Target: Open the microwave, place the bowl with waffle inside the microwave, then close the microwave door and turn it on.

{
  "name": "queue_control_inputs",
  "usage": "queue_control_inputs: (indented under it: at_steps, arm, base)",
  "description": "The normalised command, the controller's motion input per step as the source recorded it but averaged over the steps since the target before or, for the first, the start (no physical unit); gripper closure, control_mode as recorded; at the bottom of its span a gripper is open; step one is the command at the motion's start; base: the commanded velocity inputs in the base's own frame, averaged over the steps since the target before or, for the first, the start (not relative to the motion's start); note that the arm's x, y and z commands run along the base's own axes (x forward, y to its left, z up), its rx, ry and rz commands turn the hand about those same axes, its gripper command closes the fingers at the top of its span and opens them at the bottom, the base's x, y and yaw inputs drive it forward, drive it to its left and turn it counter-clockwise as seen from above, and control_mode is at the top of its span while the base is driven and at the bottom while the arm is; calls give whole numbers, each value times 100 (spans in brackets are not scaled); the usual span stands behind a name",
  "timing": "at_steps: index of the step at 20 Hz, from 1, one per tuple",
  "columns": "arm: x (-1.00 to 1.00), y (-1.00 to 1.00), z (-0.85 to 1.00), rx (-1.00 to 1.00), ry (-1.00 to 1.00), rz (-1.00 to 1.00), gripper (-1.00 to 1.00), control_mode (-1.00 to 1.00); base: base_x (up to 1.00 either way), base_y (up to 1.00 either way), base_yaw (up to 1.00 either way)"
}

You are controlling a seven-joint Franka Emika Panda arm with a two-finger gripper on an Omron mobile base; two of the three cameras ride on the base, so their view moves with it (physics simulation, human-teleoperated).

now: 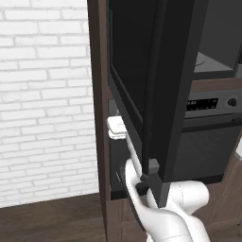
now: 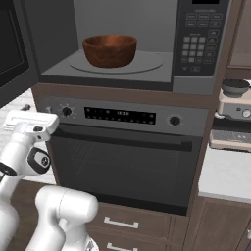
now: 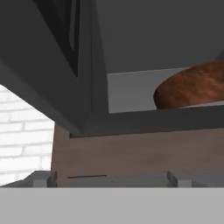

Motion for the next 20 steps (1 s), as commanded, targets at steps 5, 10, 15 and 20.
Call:
queue_control_inputs:
  at_steps: [5, 10, 15, 20]
  arm:
    - [-52, 59, 32, -5, 0, -12, -100, -100]
    - [-56, 71, 31, -3, 0, -11, -100, -100]
    - [-18, 56, 79, -1, 4, -10, -100, -100]
    - [-5, 50, 69, -3, 15, -7, -100, -100]
  base:
    - [0, 0, 0]
    - [0, 0, 0]
    - [0, 0, 0]
    - [0, 0, 0]
